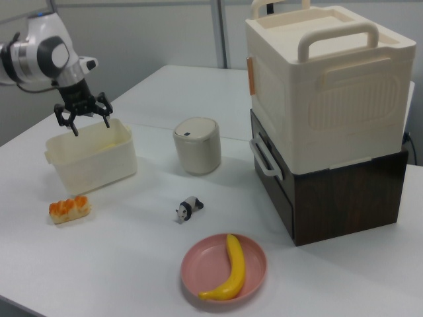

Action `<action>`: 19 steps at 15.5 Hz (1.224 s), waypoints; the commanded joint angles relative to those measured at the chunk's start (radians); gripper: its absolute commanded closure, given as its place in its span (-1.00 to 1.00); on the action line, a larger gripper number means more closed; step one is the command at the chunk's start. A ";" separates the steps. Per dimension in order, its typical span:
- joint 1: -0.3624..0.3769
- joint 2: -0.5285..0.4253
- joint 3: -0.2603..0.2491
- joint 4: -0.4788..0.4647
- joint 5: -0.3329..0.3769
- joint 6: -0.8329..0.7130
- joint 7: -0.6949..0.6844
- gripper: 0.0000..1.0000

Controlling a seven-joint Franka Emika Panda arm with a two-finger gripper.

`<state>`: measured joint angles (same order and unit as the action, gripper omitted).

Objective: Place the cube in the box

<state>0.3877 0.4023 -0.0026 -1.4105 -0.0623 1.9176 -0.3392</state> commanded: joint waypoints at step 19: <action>-0.312 -0.191 -0.007 -0.024 0.015 -0.272 0.522 -1.00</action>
<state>0.0879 0.2321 -0.0109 -1.4218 -0.0608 1.6512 0.1556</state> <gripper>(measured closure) 0.000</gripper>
